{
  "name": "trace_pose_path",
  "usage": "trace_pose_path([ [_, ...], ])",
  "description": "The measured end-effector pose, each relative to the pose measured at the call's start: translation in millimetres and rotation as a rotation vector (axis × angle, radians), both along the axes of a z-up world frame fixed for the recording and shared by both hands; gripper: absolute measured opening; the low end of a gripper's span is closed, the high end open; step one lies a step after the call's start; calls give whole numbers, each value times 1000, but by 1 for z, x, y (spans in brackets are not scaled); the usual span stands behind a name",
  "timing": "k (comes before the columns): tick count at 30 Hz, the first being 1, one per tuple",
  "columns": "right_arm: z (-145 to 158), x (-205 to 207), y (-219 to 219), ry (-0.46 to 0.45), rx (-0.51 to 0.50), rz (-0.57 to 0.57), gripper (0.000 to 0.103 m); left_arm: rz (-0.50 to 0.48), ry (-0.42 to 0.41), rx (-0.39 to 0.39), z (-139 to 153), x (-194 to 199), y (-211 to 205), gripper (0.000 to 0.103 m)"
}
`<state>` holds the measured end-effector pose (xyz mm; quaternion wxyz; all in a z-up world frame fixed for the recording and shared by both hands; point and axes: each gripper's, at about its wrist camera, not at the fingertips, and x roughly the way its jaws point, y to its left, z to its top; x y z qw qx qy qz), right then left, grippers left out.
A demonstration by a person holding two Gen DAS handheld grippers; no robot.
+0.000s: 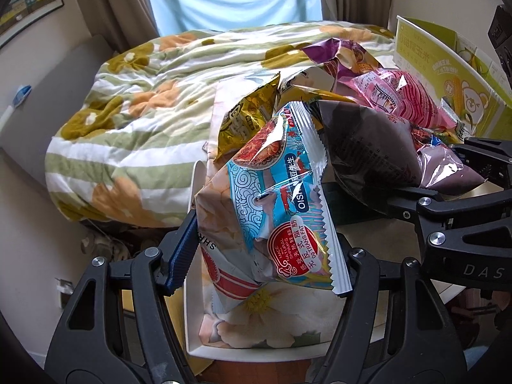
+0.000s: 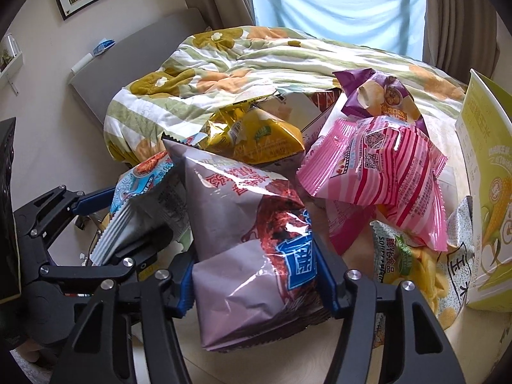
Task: Organize snacks
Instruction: 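Lift both bags and carry them over the cardboard box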
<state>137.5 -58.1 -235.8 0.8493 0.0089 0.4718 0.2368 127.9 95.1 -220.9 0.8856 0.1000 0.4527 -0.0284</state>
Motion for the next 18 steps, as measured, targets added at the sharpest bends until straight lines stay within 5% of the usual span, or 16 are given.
trace_pose_path([
  [9,49,-29,-14,-34,67,-37,57,4,-61,-43,54,-30,-1,64],
  [18,116,-41,-78,-77,136,-187,57,-94,-167,-47,119,-28,-46,64],
])
